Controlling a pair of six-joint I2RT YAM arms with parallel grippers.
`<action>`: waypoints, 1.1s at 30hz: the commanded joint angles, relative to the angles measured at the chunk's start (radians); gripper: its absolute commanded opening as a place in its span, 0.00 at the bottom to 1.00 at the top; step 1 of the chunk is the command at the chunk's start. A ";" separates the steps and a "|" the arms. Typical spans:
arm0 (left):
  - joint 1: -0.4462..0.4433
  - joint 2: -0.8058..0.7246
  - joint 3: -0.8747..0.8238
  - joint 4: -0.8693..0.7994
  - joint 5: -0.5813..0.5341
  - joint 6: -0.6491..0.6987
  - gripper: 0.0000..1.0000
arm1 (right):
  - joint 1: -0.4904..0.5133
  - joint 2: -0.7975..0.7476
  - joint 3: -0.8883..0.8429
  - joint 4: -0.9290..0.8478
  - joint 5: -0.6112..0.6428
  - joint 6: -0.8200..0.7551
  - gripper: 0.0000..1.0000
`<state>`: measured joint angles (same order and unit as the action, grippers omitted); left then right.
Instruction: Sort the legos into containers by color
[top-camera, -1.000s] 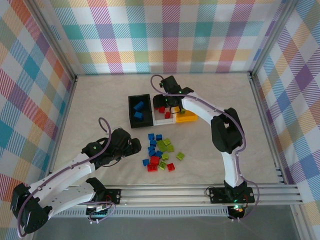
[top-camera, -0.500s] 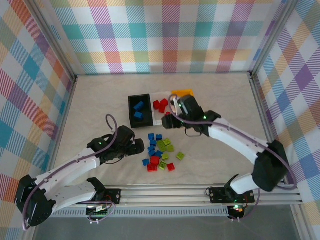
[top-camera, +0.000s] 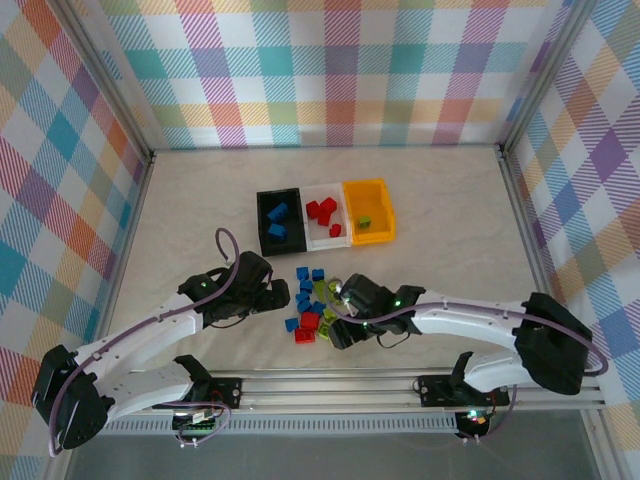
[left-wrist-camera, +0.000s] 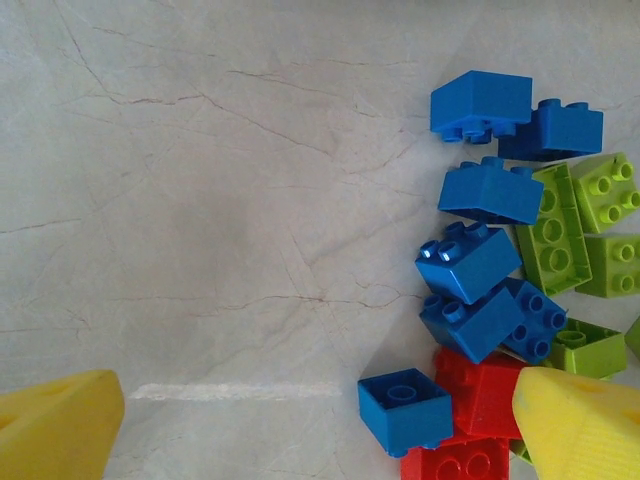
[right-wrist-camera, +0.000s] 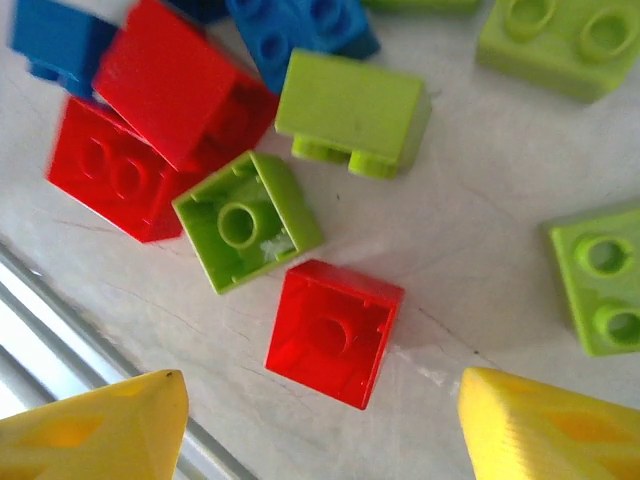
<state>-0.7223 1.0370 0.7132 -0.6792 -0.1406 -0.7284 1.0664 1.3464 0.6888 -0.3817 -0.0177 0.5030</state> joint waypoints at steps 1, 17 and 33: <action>0.002 -0.014 0.018 -0.025 -0.020 0.003 1.00 | 0.038 0.043 0.005 0.039 0.081 0.042 0.72; 0.005 -0.029 0.004 -0.033 -0.026 0.003 1.00 | 0.119 0.222 0.107 -0.011 0.252 0.043 0.56; 0.006 -0.022 0.007 -0.029 -0.013 0.006 1.00 | 0.053 0.023 0.086 -0.004 0.261 0.008 0.36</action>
<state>-0.7216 1.0214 0.7132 -0.6819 -0.1501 -0.7284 1.1515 1.4307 0.7773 -0.3851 0.2386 0.5350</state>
